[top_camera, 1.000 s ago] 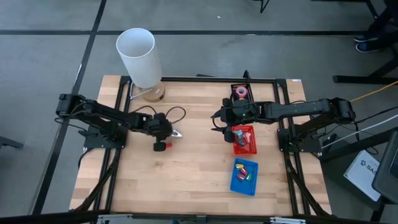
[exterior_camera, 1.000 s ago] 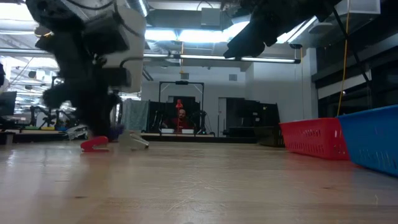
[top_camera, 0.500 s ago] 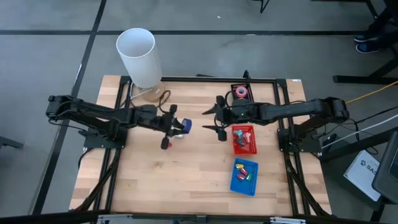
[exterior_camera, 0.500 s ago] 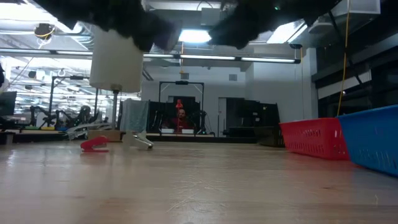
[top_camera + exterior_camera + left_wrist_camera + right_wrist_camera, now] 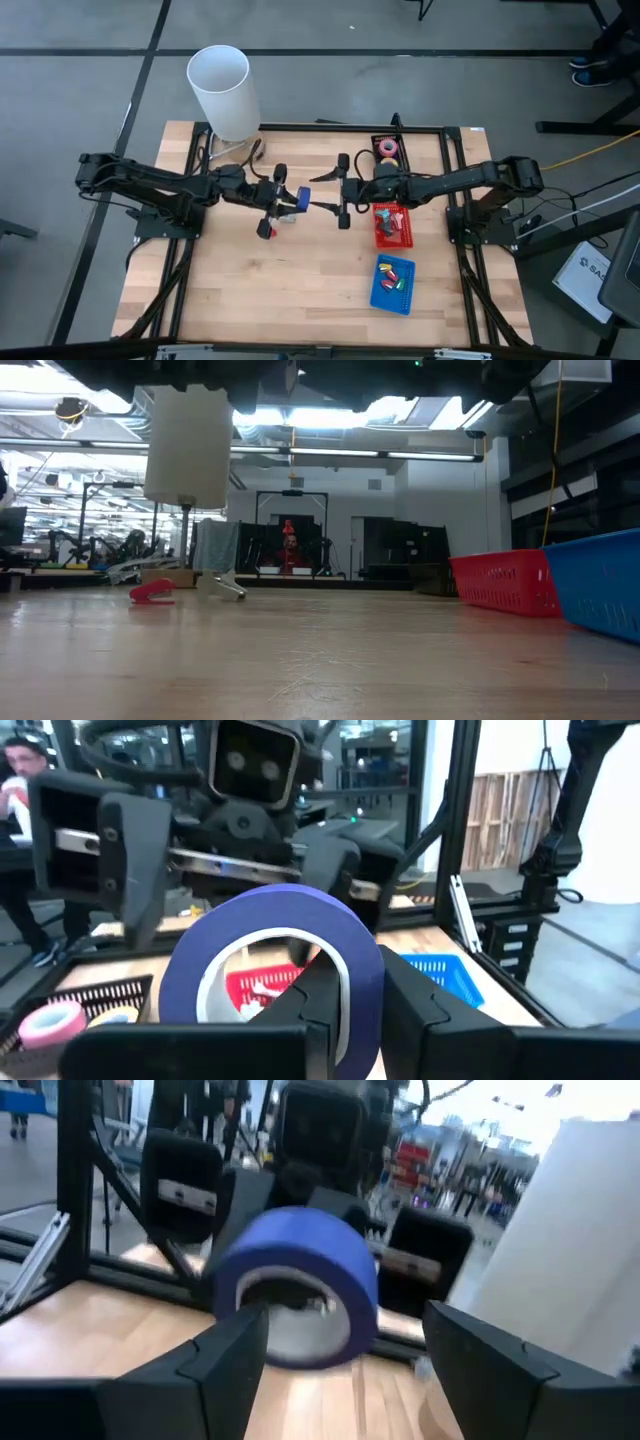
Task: Pick and place Stapler, Stapler remover, tape
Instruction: Put the purple tape into the black basket
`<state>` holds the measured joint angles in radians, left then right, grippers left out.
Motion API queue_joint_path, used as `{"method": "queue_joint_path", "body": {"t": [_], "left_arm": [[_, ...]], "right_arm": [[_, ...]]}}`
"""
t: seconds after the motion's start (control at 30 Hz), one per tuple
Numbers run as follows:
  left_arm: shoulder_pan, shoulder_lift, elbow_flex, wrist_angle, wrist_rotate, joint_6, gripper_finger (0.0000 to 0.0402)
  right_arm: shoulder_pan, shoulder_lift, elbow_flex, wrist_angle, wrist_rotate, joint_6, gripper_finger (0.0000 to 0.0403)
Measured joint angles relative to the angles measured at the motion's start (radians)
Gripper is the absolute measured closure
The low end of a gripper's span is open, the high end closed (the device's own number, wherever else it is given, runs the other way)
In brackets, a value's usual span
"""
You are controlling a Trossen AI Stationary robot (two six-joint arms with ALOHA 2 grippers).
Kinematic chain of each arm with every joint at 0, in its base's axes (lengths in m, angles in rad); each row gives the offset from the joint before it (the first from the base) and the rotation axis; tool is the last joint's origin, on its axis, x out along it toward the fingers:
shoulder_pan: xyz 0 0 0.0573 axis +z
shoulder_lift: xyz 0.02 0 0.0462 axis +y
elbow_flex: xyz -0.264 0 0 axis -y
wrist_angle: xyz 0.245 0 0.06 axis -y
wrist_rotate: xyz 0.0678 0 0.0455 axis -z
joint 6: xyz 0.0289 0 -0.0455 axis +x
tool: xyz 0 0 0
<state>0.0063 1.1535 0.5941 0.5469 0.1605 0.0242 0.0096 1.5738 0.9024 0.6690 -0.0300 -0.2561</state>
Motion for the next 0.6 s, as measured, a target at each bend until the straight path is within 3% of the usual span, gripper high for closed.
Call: {"method": "queue_joint_path", "body": {"t": [0.4, 0.6], "left_arm": [[0.000, 0.054, 0.000, 0.089, 0.051, -0.010, 0.0367], [0.000, 0.056, 0.000, 0.093, 0.038, -0.014, 0.0345]], "right_arm": [[0.004, 0.070, 0.000, 0.177, 0.002, -0.014, 0.0139], [0.005, 0.070, 0.000, 0.176, 0.002, -0.014, 0.0209]]}}
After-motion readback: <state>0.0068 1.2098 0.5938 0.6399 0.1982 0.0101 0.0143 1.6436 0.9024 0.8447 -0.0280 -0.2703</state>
